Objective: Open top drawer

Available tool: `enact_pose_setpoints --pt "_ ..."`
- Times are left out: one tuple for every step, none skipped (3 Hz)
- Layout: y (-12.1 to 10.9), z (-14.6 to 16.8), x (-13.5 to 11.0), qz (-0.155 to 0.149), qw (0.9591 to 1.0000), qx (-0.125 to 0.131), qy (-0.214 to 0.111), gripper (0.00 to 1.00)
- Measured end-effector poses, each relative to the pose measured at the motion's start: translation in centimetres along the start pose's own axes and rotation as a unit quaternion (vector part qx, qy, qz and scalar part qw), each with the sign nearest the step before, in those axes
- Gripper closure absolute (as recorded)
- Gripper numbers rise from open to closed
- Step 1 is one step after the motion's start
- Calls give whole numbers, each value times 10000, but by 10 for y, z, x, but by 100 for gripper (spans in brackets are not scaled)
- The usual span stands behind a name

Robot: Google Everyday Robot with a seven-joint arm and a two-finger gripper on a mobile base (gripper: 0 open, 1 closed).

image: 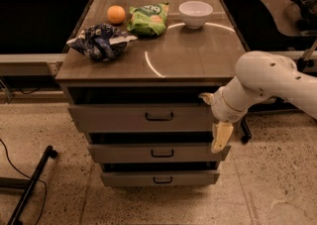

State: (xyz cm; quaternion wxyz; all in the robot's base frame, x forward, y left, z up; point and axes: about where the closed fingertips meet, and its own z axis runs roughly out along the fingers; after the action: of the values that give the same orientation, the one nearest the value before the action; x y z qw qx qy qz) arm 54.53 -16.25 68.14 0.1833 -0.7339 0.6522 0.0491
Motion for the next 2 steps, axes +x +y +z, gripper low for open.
enact_pose_setpoints --pt "-7 14 1 40 10000 -39 69 0" --pt "-14 26 2 59 9998 -109 128 0"
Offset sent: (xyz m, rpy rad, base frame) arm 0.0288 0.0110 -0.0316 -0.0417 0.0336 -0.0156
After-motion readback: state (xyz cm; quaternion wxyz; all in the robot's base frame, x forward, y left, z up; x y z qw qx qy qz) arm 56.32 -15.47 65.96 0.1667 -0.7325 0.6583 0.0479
